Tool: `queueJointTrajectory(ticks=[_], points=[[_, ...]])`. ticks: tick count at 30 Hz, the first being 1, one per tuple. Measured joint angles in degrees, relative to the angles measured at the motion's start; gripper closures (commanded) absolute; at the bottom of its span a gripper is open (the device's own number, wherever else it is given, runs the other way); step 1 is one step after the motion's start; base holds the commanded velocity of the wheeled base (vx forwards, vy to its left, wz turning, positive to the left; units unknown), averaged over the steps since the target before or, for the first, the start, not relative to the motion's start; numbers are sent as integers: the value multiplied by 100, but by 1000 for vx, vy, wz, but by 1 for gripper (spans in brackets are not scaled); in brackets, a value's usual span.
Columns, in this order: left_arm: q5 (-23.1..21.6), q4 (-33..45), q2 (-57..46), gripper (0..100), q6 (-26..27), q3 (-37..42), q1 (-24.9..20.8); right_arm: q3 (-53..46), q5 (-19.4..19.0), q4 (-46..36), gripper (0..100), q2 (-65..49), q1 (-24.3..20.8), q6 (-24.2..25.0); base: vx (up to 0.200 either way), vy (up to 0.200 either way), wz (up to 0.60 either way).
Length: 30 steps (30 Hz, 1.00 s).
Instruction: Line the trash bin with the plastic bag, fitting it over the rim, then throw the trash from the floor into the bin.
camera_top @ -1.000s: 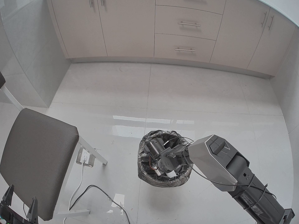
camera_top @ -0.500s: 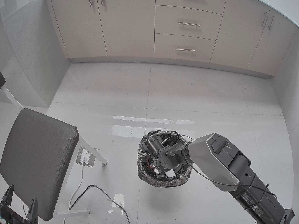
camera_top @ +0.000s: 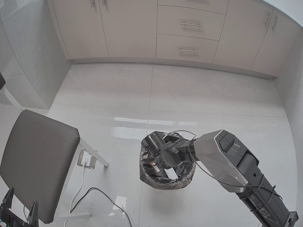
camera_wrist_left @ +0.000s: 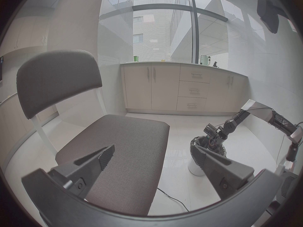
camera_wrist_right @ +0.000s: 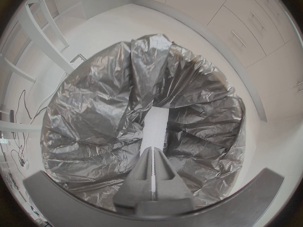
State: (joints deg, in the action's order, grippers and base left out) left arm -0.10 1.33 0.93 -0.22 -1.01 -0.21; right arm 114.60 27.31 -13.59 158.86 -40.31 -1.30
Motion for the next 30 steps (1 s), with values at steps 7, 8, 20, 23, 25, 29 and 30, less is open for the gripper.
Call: queueJointTrajectory(ticks=[7, 8, 20, 23, 25, 29, 30], points=[[0, 0, 0, 0, -2, 0, 5, 0, 85, -140, 100, -260, 0, -63, 0, 0, 0], [0, 0, 0, 0, 0, 0, 5, 0, 105, -154, 100, -306, 0, -74, 0, 0, 0], [0, 0, 0, 0, -2, -2, 0, 0, 463, -701, 100, -1103, 16, -349, 0, 0, 0], [0, 0, 0, 0, -2, -2, 2, 0, 485, -972, 100, -1332, 13, -364, 0, 0, 0], [0, 0, 0, 0, -2, -2, 5, 0, 494, -1054, 100, -1459, 10, -356, 0, 0, 0], [0, -2, 0, 0, -2, 2, 5, 0, 499, -1061, 100, -1490, -43, -343, 0, 0, 0], [0, 0, 0, 0, -2, 2, 5, 0, 496, -1063, 100, -1475, -74, -338, 0, 0, 0]])
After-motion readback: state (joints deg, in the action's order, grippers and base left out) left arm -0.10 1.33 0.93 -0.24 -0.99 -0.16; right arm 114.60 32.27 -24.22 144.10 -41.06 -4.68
